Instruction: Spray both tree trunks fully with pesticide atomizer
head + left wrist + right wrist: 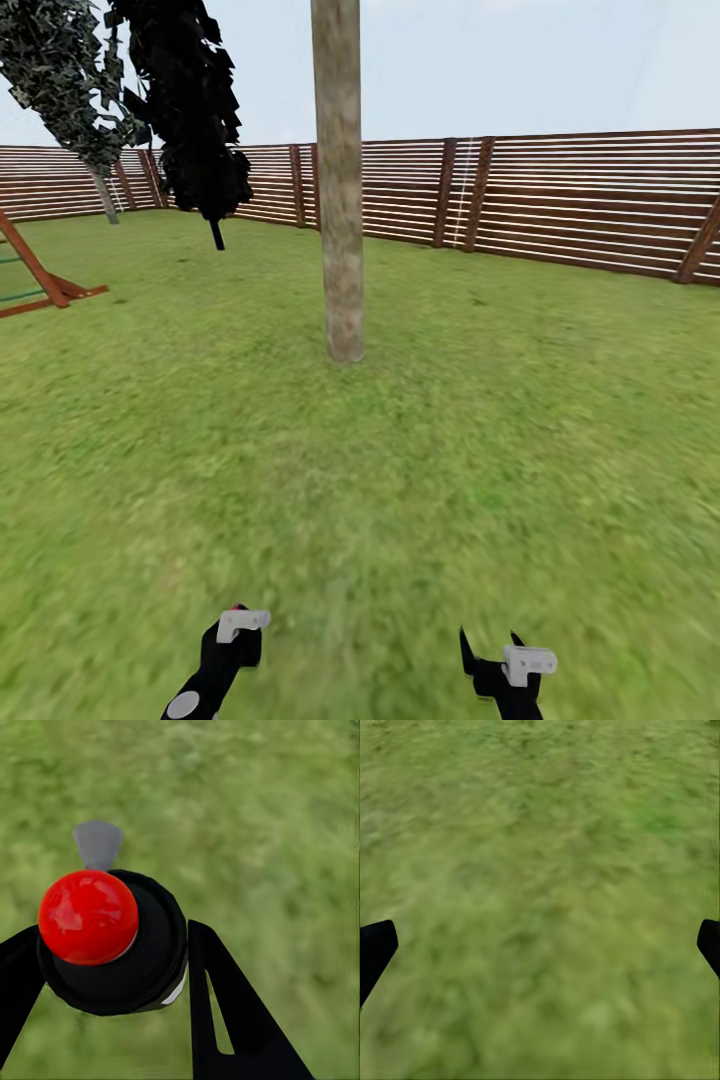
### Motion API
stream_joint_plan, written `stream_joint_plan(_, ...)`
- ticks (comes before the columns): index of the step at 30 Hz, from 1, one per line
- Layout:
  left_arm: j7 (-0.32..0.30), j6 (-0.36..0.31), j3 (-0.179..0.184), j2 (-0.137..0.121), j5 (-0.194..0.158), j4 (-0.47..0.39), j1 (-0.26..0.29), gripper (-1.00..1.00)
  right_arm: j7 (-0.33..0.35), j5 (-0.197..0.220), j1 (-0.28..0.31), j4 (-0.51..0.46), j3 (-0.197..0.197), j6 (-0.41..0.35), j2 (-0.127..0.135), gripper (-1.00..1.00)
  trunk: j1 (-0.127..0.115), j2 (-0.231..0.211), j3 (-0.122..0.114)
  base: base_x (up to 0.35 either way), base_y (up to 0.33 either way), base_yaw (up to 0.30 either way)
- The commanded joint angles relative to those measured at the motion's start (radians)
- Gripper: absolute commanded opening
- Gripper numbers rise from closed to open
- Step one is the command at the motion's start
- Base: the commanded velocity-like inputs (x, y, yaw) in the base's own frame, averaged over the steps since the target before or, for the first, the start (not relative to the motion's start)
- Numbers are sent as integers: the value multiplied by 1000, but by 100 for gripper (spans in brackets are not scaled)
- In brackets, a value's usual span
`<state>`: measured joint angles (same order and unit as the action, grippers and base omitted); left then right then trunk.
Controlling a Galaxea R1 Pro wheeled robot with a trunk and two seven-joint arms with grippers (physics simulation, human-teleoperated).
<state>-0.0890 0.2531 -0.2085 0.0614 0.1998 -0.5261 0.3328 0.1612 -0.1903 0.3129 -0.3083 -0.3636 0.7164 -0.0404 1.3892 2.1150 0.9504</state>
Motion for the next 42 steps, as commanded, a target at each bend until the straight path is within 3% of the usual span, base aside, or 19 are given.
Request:
stream_joint_plan(1, 0, 0, 0, 0, 0, 0, 0, -100, 0, 0, 0, 0, 0, 0, 0, 100, 0, 0, 0, 339, 0, 0)
stream_joint_plan(9, 0, 0, 0, 0, 1, 0, 0, -100, 0, -1, 0, 0, 0, 0, -1, 100, 0, 0, 0, 339, 0, 124)
stream_joint_plan(42, 0, -1, 4, 0, 1, 2, 0, -100, 1, -1, 0, 0, 1, 0, -1, 100, 0, 0, 0, 339, 0, 1)
